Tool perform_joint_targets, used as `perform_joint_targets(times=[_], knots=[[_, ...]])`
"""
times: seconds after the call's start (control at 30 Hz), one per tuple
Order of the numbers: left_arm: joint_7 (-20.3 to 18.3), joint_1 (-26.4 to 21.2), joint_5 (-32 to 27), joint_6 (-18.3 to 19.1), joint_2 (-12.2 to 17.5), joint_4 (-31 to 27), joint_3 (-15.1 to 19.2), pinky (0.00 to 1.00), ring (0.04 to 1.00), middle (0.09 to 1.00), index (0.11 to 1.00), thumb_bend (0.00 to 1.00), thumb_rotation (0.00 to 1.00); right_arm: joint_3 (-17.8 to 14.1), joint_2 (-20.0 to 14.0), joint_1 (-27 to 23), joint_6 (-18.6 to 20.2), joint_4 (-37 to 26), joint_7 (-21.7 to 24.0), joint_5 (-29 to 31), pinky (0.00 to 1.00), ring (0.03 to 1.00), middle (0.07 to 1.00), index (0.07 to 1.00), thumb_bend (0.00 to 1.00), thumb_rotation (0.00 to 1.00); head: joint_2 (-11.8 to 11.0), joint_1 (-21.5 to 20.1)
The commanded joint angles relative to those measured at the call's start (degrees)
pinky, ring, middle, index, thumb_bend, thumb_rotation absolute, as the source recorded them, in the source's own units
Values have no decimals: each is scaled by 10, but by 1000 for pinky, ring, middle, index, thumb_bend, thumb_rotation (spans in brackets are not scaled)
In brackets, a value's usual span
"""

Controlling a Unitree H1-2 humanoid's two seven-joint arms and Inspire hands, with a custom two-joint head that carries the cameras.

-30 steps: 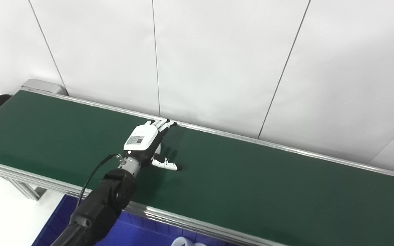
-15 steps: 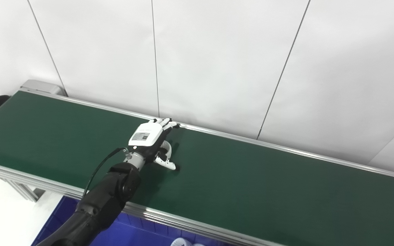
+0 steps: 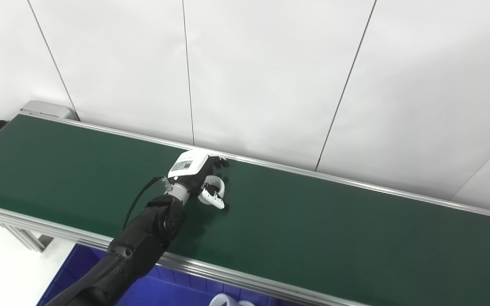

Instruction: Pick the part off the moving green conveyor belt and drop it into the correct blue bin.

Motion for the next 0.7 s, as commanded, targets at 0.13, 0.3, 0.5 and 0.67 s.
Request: perform_joint_targets(times=[0.13, 0.3, 0.5, 0.67], knots=[[-76, 18, 67, 111, 34, -44, -40, 297, 407, 463, 528, 515, 0, 2, -3, -2, -34, -15, -17, -1, 734, 817, 791, 820, 855, 436, 3, 2], [-159, 14, 107, 165, 54, -85, -75, 313, 423, 481, 513, 515, 0, 7, -3, -5, -34, -16, -25, -3, 729, 815, 790, 820, 847, 431, 6, 3], [-202, 21, 114, 173, 68, -119, -86, 318, 456, 509, 492, 501, 0, 6, -2, -3, -34, -17, -25, 0, 754, 820, 793, 829, 845, 433, 8, 4], [-117, 39, 88, 137, 48, -120, -47, 320, 385, 467, 536, 498, 0, 8, -3, -3, -34, -17, -29, -5, 753, 819, 794, 832, 845, 446, 11, 2]])
